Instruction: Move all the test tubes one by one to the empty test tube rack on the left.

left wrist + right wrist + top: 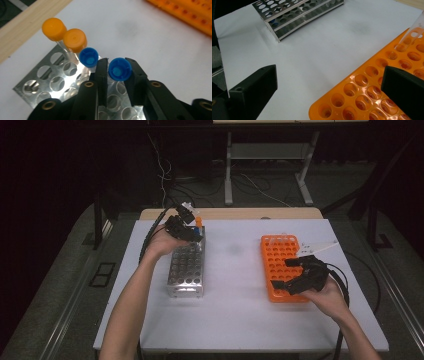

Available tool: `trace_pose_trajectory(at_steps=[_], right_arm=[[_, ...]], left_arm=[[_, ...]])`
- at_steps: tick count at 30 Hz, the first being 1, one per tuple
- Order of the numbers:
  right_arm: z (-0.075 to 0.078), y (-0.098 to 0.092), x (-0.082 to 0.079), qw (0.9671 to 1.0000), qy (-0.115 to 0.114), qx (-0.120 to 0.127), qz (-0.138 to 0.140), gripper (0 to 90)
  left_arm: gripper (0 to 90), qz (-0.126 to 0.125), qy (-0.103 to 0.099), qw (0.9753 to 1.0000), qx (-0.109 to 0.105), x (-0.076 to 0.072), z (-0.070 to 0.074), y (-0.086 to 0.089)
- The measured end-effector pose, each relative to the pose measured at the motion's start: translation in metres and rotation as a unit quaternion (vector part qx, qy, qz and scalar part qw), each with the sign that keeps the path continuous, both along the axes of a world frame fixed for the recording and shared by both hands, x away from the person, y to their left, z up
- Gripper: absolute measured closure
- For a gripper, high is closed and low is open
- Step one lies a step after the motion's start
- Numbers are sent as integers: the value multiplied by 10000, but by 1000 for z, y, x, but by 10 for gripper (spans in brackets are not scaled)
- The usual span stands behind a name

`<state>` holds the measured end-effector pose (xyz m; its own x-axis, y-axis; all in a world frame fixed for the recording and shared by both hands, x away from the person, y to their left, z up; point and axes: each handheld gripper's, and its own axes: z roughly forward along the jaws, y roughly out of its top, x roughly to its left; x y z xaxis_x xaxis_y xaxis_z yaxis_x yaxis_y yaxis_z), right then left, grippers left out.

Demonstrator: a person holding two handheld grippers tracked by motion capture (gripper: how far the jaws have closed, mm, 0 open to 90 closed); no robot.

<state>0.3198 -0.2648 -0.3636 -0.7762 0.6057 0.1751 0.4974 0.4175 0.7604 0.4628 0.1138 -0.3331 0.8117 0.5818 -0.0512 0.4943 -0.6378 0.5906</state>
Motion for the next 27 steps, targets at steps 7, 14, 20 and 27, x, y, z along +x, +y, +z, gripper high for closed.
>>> trace_pose_trajectory(at_steps=[7,14,20,27], right_arm=[[0,-4,3,10000,31,49,-54,1],[-2,-7,10,9999,78,77,-122,1],[-4,-8,17,9997,130,31,-189,1],[-5,-9,28,9996,180,-13,-231,1]], left_arm=[[534,78,42,9998,-176,-11,10,3],[390,89,-62,9991,-406,-27,24,8],[333,14,-126,9979,-640,-46,31,11],[252,-130,-187,9963,-832,-66,34,10]])
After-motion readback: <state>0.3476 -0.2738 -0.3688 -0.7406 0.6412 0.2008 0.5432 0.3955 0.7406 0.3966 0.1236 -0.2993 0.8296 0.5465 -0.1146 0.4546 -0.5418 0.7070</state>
